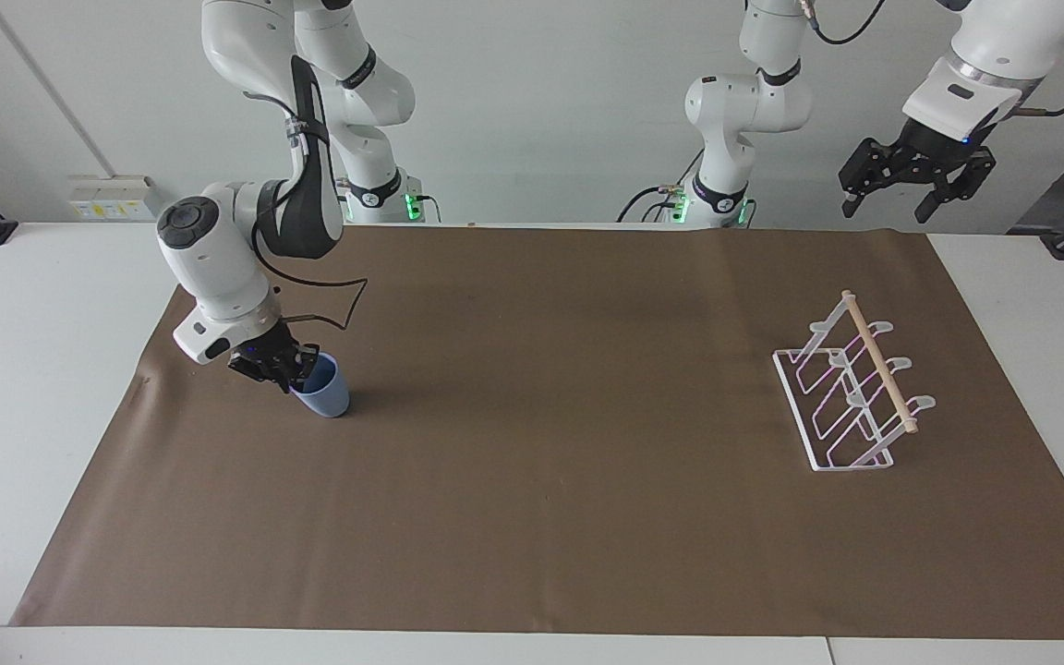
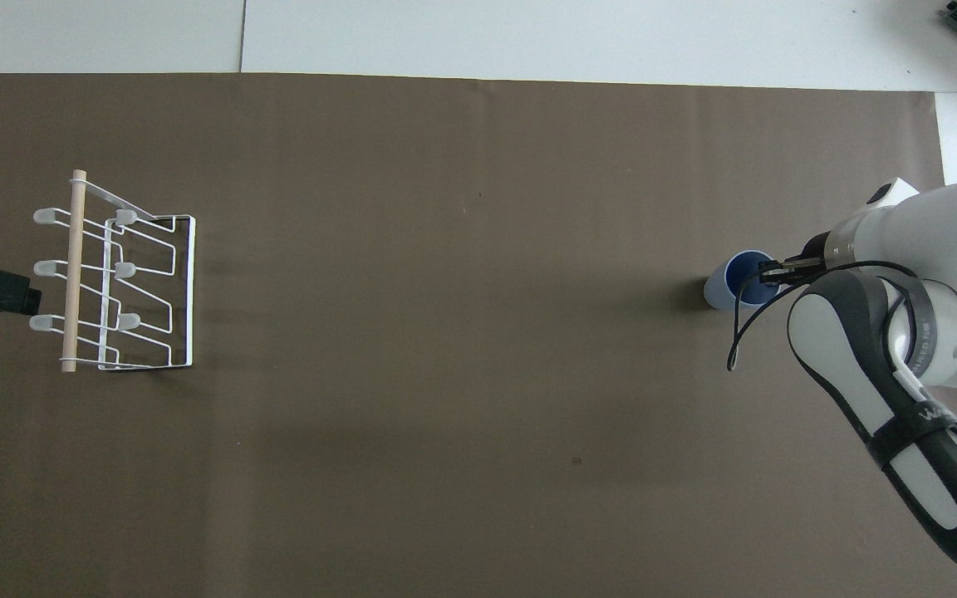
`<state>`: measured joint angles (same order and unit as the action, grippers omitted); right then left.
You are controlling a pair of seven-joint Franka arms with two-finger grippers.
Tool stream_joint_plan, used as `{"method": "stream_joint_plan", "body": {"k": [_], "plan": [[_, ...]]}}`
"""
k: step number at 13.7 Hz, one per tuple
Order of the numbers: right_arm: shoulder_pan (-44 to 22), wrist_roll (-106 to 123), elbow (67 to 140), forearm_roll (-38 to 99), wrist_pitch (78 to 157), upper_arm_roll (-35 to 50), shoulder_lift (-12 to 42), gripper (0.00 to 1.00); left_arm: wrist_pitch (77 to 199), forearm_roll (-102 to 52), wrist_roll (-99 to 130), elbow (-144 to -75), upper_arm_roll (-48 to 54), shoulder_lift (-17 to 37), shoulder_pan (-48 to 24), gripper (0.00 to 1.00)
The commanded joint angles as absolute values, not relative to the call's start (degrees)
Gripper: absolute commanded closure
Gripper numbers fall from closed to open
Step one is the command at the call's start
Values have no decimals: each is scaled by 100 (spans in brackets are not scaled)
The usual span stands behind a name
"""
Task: Hang cup on cup holder
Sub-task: 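Reach the right gripper down into the blue cup's rim, then lift the blue cup with the right gripper toward the left gripper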
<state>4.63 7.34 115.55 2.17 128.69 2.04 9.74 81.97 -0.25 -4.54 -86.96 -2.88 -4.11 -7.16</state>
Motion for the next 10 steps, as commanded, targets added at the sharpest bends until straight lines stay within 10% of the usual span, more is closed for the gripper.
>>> {"method": "stream_joint_plan", "body": {"k": [1,10], "plan": [[492,870,11383,736,12692,272,923,100,8200,53,-404,-8895,-308,-589,-738,0],[492,318,10028,2774,11329,527,440,100,8200,53,-404,-8895,-308,-589,-738,0]]}}
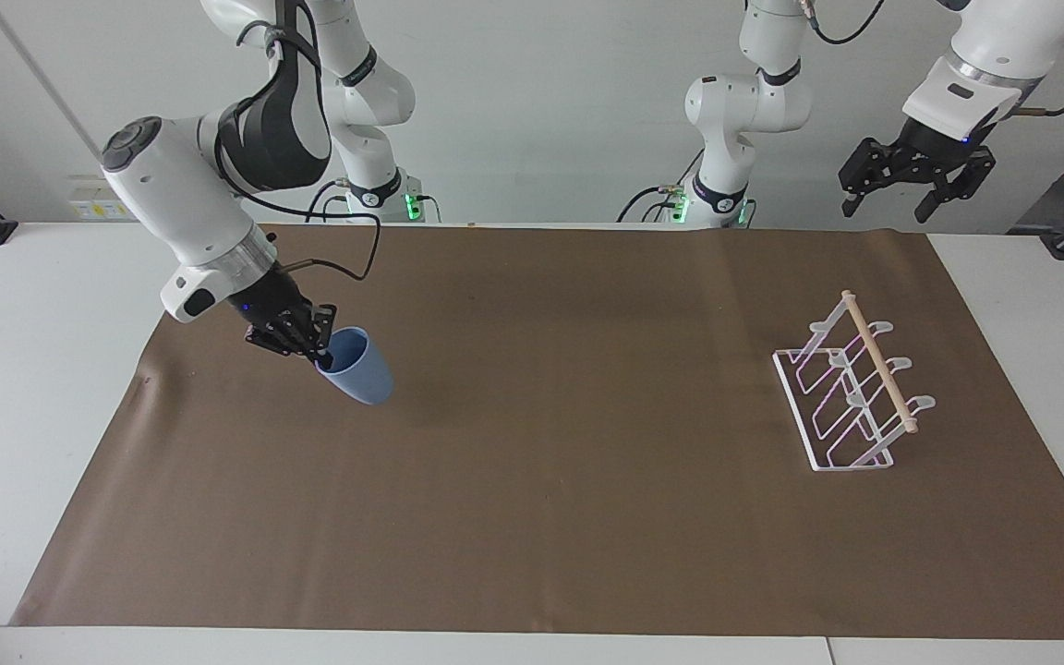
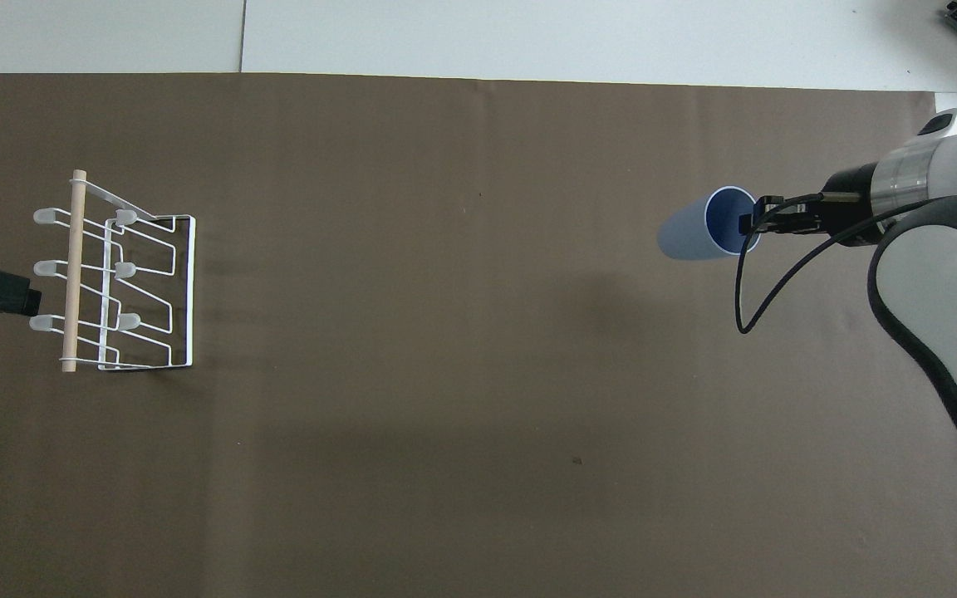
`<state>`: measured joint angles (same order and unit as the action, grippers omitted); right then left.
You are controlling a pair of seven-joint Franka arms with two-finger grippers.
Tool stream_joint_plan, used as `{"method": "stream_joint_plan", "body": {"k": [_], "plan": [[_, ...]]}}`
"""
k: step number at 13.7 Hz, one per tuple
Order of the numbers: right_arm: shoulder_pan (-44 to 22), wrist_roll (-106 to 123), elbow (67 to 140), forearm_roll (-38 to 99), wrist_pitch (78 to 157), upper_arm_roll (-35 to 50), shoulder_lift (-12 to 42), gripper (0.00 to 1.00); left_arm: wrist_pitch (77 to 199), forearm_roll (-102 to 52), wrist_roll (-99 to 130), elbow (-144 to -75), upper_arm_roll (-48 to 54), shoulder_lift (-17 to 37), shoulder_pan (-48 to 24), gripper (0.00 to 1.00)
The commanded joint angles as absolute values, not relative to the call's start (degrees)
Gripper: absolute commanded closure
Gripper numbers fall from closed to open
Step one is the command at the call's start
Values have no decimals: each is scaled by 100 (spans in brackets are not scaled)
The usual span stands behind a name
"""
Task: Hang cup on cup holder
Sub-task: 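Lift the blue cup with the right gripper toward the left gripper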
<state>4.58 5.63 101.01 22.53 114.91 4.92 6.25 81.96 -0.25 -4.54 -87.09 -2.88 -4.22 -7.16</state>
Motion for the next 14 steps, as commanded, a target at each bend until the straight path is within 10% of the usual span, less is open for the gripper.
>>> {"method": "stream_joint_plan", "body": {"k": [1,14], "plan": [[492,221,10028,3117,11329,553,361,100,8200,53,-404,-8895,-308,-589,-738,0],[449,673,10993,7827,11223,1142,-140,100,8165,62,-369,-8895,-246,-589,-826,0]]}}
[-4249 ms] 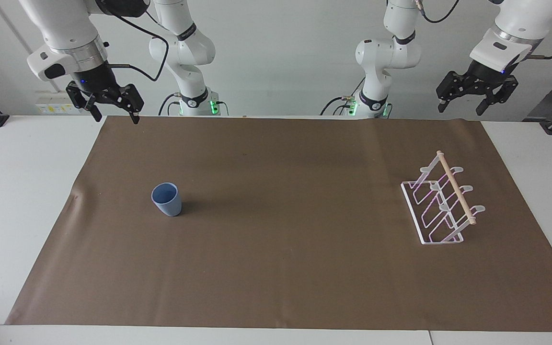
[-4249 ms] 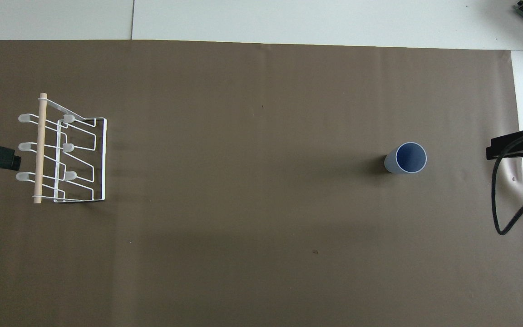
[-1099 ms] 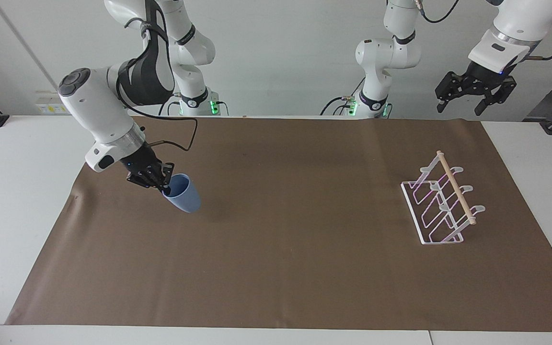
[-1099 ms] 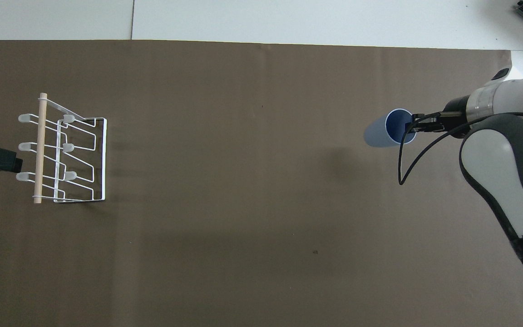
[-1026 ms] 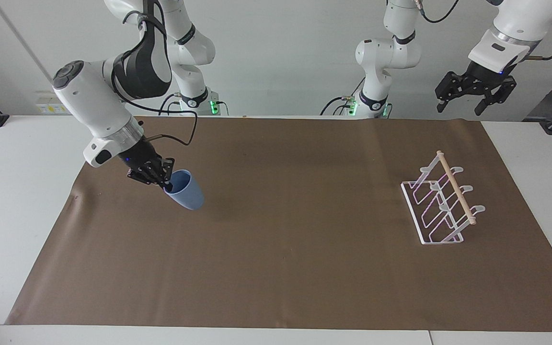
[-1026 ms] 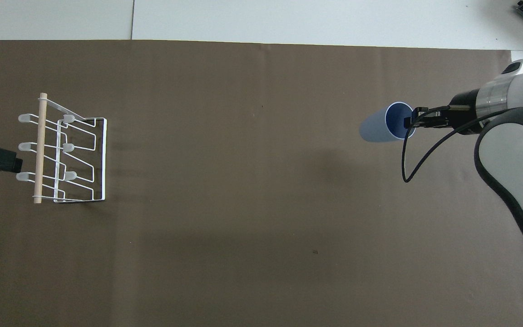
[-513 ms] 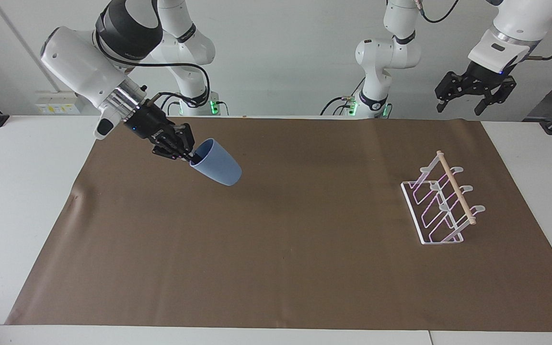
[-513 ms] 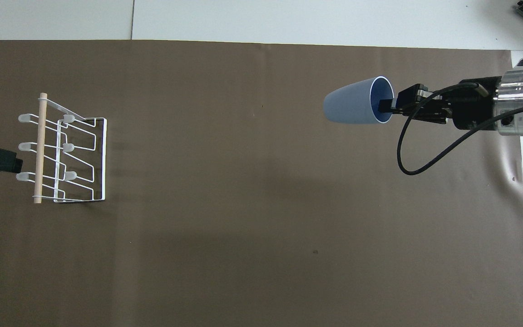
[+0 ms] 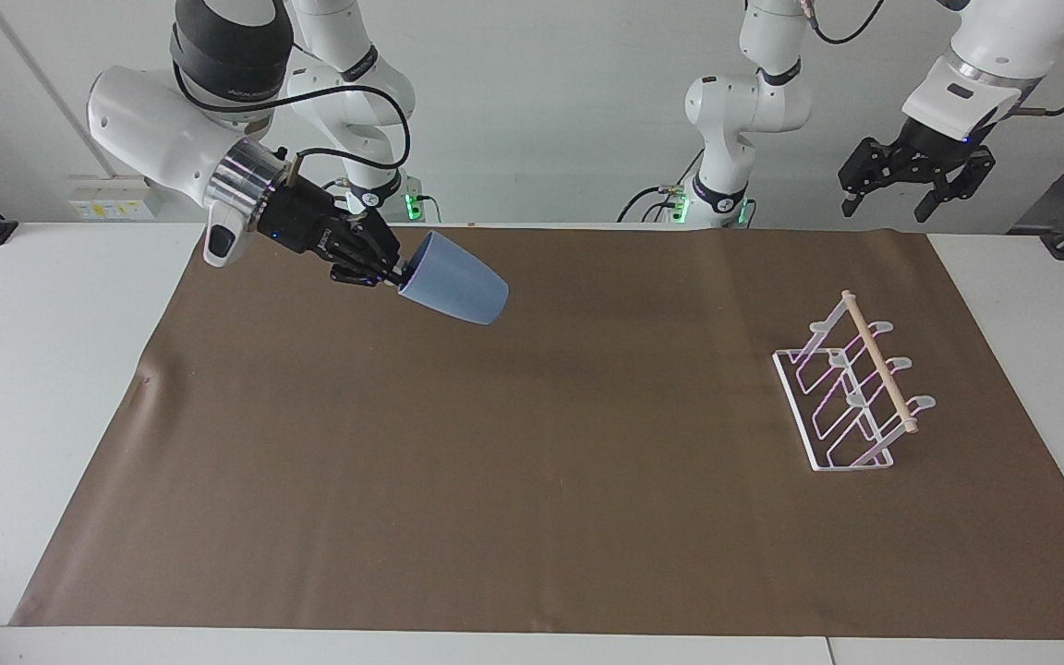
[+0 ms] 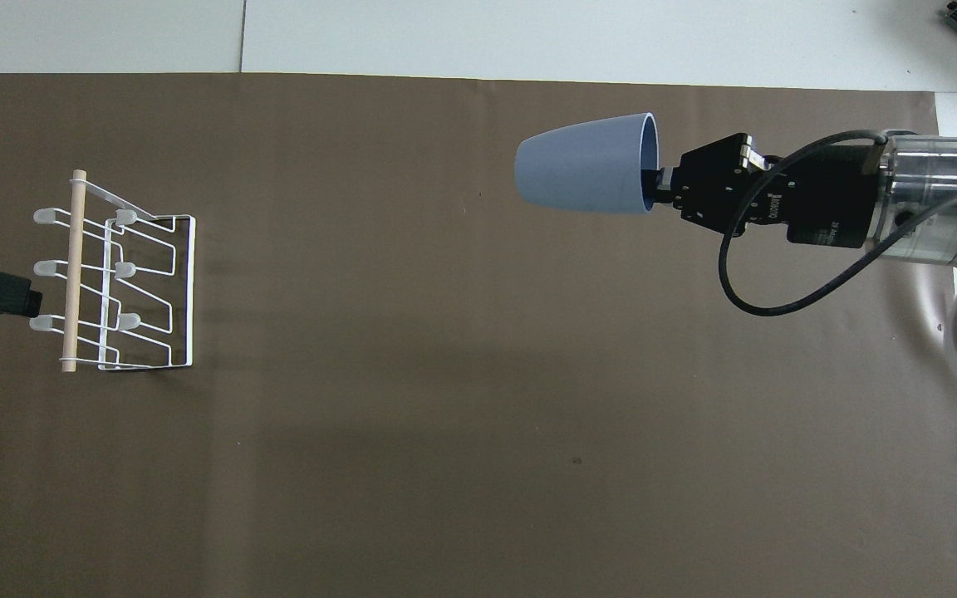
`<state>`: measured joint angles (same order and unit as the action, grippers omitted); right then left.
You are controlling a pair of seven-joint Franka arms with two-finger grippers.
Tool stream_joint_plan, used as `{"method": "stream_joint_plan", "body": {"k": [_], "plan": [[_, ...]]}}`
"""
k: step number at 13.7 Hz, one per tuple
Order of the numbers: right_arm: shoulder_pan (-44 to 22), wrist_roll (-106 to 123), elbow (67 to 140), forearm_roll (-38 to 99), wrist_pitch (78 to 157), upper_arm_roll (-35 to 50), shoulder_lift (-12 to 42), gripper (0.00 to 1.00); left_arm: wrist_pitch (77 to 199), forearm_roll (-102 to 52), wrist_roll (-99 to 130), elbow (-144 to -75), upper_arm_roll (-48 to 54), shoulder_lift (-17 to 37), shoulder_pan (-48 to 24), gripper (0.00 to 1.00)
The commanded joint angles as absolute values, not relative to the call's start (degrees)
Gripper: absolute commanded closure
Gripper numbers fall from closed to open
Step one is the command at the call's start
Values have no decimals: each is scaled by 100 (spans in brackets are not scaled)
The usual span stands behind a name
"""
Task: Hang cup on cup holder
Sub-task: 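Lift the blue cup with the right gripper toward the left gripper, then reach the open left gripper toward the cup held by the right gripper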
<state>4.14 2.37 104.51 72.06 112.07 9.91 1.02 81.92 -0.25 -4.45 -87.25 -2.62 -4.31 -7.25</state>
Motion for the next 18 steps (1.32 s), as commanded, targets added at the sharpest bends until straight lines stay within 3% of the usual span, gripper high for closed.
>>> {"method": "stream_joint_plan", "body": {"k": [1,3,8,13,18], "plan": [[309,990,11221,8336,11267,1143,-158,100,8165,53,-369,-8895,-255,-598,-826,0],[107,1501,11513,9067,11468,1143,-141,100,8165,27,-343,-8886,-246,-598,-835,0],[-913,2021,11558,10273,12813,1143,-44,100,8375,-1010,1271,-8824,-133,-563,-861,0],[-949,2039,11575,10283,12885,1143,-44,100,9165,-2169,4283,-8815,166,-510,-914,0],[-949,2057,11645,10283,12885,1143,-79,100,9800,-2329,7492,-8693,992,-264,-914,0]]}}
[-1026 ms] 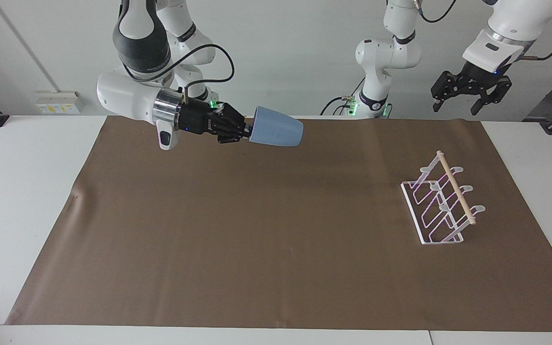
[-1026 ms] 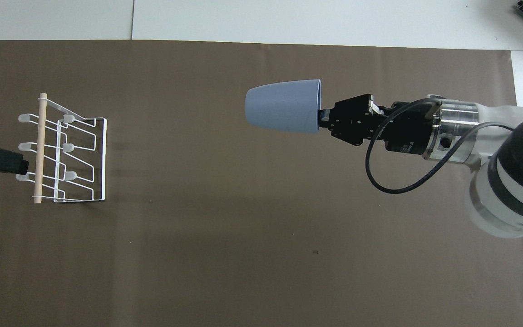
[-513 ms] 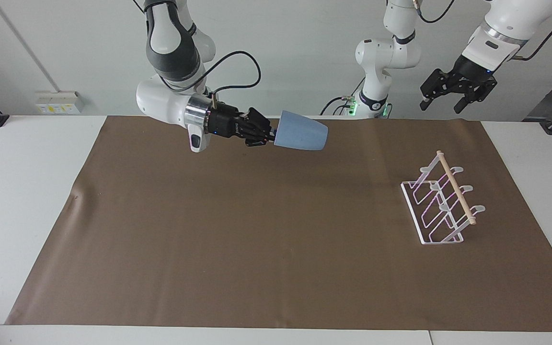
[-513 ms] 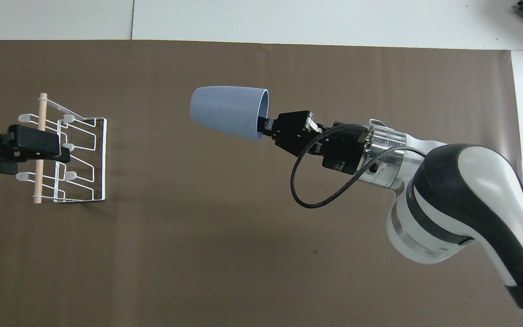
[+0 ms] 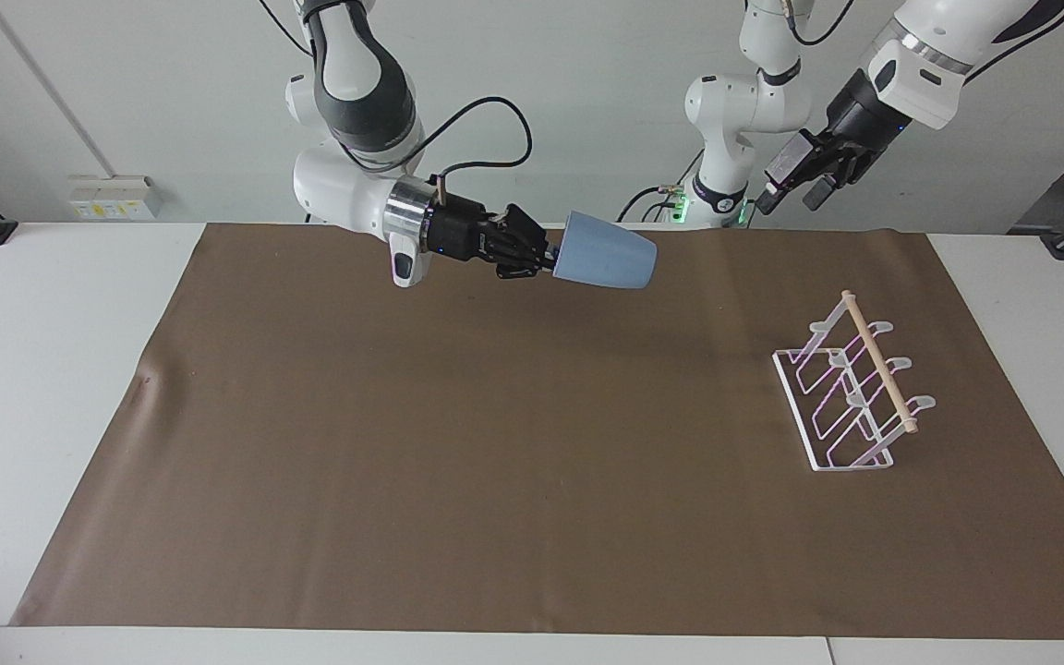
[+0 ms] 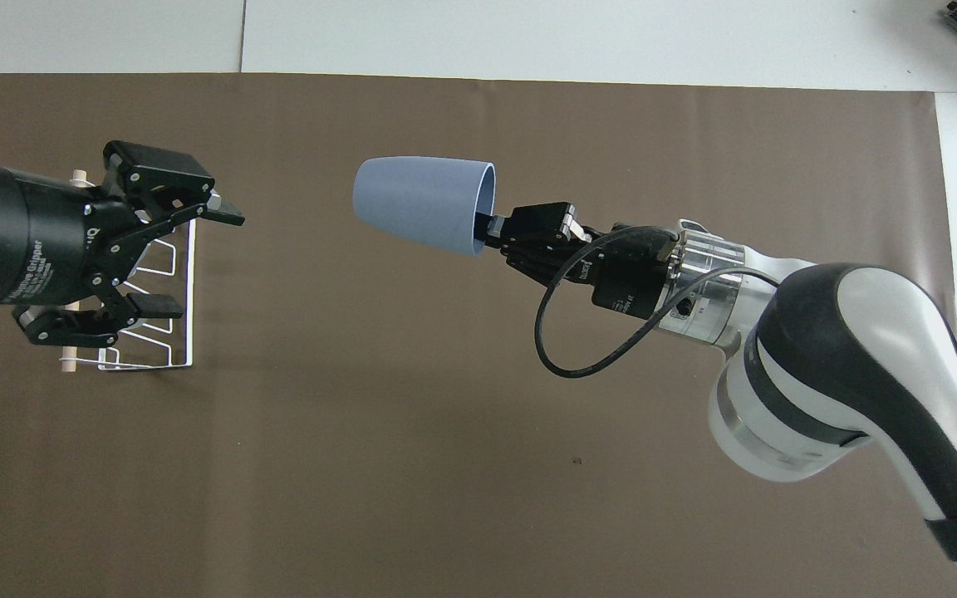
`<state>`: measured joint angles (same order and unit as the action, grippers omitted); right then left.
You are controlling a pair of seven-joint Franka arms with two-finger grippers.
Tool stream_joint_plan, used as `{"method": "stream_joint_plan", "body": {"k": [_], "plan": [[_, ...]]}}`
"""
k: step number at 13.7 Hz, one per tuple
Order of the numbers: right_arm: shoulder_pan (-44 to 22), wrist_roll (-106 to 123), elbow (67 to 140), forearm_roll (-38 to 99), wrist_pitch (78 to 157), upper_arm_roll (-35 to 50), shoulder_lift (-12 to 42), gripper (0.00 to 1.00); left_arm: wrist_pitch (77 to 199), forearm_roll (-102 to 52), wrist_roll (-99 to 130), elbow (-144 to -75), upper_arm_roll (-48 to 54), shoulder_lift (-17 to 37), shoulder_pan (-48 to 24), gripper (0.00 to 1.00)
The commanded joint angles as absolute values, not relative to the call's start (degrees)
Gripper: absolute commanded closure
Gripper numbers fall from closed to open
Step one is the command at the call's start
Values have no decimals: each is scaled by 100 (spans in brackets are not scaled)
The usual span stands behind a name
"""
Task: Hang cup on cup holder
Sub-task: 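Reach the open left gripper toward the cup held by the right gripper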
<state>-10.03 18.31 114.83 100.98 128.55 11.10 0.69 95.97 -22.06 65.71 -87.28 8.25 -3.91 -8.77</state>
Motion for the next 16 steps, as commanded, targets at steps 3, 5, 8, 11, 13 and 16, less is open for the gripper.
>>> {"method": "stream_joint_plan", "body": {"k": [3,5,8,11,13,16], "plan": [[-949,2065,11672,10257,12885,1143,-97,100,10001,-2776,9135,-8544,1002,-71,-888,0],[-941,2275,11681,10204,12780,1143,-97,100,10142,-2917,9788,-8481,1037,-26,-905,0],[-940,2355,11689,10195,12631,1142,-105,100,10239,-3252,10633,-8394,1081,114,-905,0],[-949,2356,11689,10204,12612,1143,-114,100,10143,-3191,11152,-7754,1213,798,-1036,0],[-958,2355,11707,10204,12656,1143,-123,100,10169,-3190,11258,-7647,1213,888,-1046,0],[-958,2356,11707,10204,12656,1143,-114,100,10248,-3208,11609,-7603,1222,1001,-1063,0]]}}
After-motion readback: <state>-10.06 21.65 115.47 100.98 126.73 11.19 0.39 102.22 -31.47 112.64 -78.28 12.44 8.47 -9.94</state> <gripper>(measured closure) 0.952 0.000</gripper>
